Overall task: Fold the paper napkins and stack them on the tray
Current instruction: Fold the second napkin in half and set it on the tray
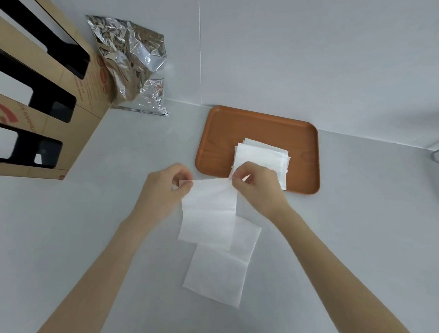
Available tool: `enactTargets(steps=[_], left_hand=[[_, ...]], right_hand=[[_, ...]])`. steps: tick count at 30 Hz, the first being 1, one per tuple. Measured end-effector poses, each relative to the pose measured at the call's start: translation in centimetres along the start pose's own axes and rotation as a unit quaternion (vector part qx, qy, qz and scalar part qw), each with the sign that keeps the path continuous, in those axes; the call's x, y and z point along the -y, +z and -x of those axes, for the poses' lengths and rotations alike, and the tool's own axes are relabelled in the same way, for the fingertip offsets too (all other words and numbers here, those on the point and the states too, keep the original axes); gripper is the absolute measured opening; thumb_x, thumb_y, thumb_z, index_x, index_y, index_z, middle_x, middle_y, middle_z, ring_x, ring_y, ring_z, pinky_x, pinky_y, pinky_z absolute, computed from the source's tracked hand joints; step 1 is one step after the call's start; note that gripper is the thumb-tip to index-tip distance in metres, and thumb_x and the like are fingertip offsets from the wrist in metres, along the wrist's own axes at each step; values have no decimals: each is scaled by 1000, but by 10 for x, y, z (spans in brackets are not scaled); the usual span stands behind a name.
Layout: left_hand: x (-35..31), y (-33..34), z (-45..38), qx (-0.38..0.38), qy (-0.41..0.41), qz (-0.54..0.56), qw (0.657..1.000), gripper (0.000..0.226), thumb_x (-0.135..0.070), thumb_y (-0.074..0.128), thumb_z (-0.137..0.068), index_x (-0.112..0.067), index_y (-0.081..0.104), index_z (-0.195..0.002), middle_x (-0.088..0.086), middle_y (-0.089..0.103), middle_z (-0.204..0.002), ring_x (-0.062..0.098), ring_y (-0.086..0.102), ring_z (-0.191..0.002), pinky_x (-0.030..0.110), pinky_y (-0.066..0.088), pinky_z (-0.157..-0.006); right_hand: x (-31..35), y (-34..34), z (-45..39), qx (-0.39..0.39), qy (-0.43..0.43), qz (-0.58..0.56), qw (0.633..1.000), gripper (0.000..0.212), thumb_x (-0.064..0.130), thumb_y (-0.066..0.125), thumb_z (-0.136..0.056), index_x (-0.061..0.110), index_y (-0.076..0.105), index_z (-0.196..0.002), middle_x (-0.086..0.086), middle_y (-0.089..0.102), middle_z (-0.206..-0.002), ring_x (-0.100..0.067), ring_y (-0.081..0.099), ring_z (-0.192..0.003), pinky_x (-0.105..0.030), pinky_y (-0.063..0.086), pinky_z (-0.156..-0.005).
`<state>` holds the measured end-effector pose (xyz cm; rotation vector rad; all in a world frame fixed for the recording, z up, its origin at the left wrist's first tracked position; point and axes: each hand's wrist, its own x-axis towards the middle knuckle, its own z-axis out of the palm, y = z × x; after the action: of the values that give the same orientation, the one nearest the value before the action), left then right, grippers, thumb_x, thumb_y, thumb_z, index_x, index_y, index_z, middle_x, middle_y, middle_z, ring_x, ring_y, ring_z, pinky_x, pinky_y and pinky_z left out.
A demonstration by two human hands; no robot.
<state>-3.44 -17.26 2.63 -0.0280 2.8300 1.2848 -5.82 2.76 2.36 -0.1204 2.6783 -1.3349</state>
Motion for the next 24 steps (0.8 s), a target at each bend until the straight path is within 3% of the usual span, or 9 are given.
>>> enactTargets(steps=[2, 4, 7, 9, 13, 17, 19, 22, 24], left_hand=[[-32, -4, -3, -6, 47, 37, 998, 16, -5, 64, -76, -20, 63, -82, -18, 60, -71, -7, 56, -65, 4, 38, -58], [-61, -5, -2, -2, 95, 61, 994, 18, -4, 64, -76, -19, 66, -85, -15, 63, -72, 5, 57, -68, 5, 39, -60], [-91, 1, 6, 13, 157, 87, 984, 14, -3, 65, -75, -16, 68, -80, -1, 66, -75, 14, 54, -69, 6, 39, -60], [-97, 15, 15, 39, 172, 105, 979, 14, -2, 66, -76, -16, 68, -79, -1, 66, -77, 10, 56, -72, 8, 39, -61], [-80, 57, 44, 99, 155, 95, 978, 14, -3, 66, -76, -17, 68, -79, -4, 68, -81, -7, 56, -78, 5, 37, -60], [-46, 99, 85, 161, 89, 56, 981, 11, -8, 63, -79, -18, 67, -81, -2, 70, -86, 1, 59, -80, 0, 35, -67], [-32, 112, 103, 188, 72, 27, 979, 9, -9, 62, -81, -17, 67, -84, 1, 71, -90, 12, 61, -87, 6, 39, -72], [-22, 120, 120, 200, 65, -14, 977, 11, -10, 60, -82, -16, 67, -86, 1, 72, -91, 16, 59, -91, 28, 46, -81], [-24, 118, 122, 188, 69, -19, 980, 11, -11, 61, -81, -19, 67, -85, -1, 72, -88, 15, 57, -89, 26, 45, -78]], right_hand=[[13, -38, 11, -25, -16, -12, 999, 18, 6, 60, -77, 21, 58, -66, 8, 61, -69, 1, 52, -50, -6, 40, -51], [24, -75, 27, -57, -30, -29, 998, 17, 7, 60, -76, 21, 59, -68, 13, 60, -66, -4, 53, -51, -9, 41, -50], [29, -113, 59, -104, -60, -25, 992, 15, 5, 58, -77, 20, 62, -75, 5, 64, -66, -15, 56, -55, -13, 42, -48], [23, -122, 83, -120, -68, -6, 990, 19, 3, 59, -77, 22, 62, -75, -2, 66, -70, -16, 57, -59, -17, 42, -50], [-22, -105, 129, -106, -13, 11, 994, 25, 4, 61, -78, 29, 59, -71, 7, 60, -65, -19, 47, -51, -26, 41, -50], [-75, -69, 168, -59, 87, 25, 994, 25, 9, 62, -80, 32, 59, -70, 11, 56, -63, -7, 39, -38, -18, 36, -45], [-91, -52, 184, -45, 108, 21, 993, 27, 5, 62, -80, 29, 59, -70, 14, 55, -61, 2, 48, -43, -11, 37, -45], [-104, -36, 201, -38, 116, 18, 992, 32, 3, 62, -80, 33, 57, -71, 16, 56, -65, 6, 52, -52, -6, 37, -49], [-107, -33, 204, -47, 106, 21, 993, 38, 4, 62, -79, 40, 53, -70, 16, 59, -73, 2, 54, -63, -7, 36, -51]])
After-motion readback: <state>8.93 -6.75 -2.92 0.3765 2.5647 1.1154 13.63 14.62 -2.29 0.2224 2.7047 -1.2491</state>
